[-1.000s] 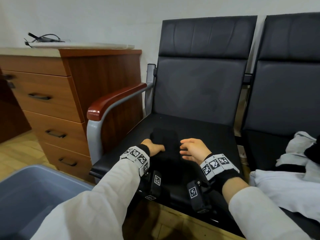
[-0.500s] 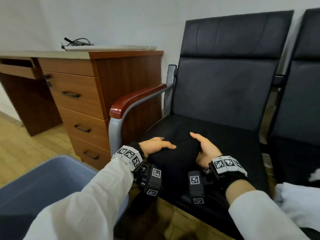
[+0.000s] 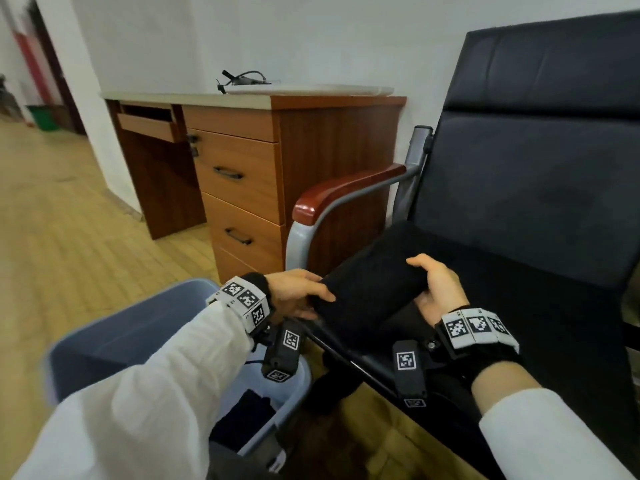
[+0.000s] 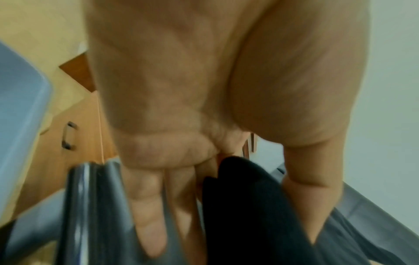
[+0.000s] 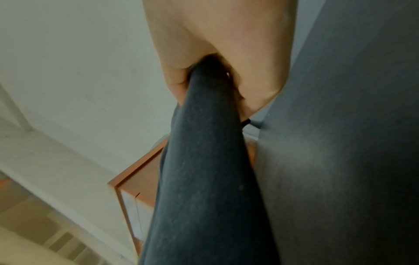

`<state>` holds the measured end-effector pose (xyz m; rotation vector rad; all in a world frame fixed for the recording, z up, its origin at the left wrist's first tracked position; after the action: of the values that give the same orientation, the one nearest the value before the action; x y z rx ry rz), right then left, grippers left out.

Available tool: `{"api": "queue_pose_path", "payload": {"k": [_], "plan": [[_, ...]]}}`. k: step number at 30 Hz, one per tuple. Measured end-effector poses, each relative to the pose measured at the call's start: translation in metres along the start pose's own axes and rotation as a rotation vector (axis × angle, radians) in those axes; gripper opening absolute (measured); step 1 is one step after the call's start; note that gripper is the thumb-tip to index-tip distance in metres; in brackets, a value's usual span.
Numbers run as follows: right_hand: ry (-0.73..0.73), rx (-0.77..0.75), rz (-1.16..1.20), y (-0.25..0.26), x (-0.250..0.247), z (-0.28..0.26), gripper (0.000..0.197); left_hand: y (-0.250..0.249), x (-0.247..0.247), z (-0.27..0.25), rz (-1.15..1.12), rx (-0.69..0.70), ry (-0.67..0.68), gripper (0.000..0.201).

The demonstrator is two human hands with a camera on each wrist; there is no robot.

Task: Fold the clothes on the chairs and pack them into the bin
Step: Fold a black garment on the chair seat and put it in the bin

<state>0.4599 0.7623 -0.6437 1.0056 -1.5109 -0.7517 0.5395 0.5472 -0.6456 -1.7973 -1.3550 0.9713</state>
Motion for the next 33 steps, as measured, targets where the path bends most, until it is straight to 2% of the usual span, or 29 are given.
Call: {"api": "queue_pose_path", "payload": {"k": [4,6,8,10,14,18,21,22,24,26,27,31,33], "plan": [[0.126,-0.024,-0.081,-0.015,0.039,-0.005,0.062,0.022,-0.056,-0.027,-0.028,-0.005,-0.172,0.037],[0.149,-0.043,-0.238,-0.026,0.059,-0.008,0.071,0.039,-0.083,-0.041,-0.021,-0.010,-0.255,0.036],[0.189,-0.112,-0.487,-0.040,0.083,-0.015,0.063,0.059,-0.108,-0.057,-0.080,-0.027,-0.331,0.026],[0.285,-0.146,-0.674,-0.061,0.106,-0.023,0.051,0.081,-0.127,-0.069,-0.100,-0.066,-0.353,0.016],[0.516,-0.120,-1.032,-0.131,0.147,-0.041,0.046,0.158,-0.164,-0.088,-0.102,-0.256,-0.501,0.029],[0.612,-0.059,-1.336,-0.198,0.156,-0.048,0.042,0.230,-0.167,-0.083,-0.024,-0.465,-0.483,0.042],[0.629,-0.008,-1.509,-0.245,0.162,-0.042,0.041,0.278,-0.181,-0.071,-0.055,-0.530,-0.492,0.048],[0.639,-0.009,-1.566,-0.256,0.164,-0.040,0.035,0.288,-0.180,-0.070,-0.074,-0.539,-0.503,0.046],[0.641,-0.009,-1.666,-0.274,0.169,-0.034,0.008,0.312,-0.175,-0.064,-0.126,-0.564,-0.507,0.040],[0.633,0.032,-1.732,-0.295,0.168,-0.025,0.033,0.331,-0.167,-0.058,-0.163,-0.586,-0.517,0.039],[0.637,0.073,-1.764,-0.305,0.167,-0.021,0.037,0.339,-0.165,-0.055,-0.162,-0.590,-0.540,0.041],[0.709,0.167,-1.916,-0.326,0.160,-0.014,0.016,0.354,-0.160,-0.046,-0.113,-0.598,-0.606,0.042],[0.728,0.145,-1.973,-0.335,0.152,-0.010,0.026,0.354,-0.151,-0.043,-0.098,-0.621,-0.576,0.043]]}}
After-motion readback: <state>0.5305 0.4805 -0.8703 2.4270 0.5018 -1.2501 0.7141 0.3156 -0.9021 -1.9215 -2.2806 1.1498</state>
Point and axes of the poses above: each hand's wrist, its own z-axis towards the middle knuckle, its own x-axis out of the palm, y = z × x, the point moved 6 cm from there along z, towards the middle knuckle, and after that the axes turned 2 degrees about -x, right-handed, at the moved point
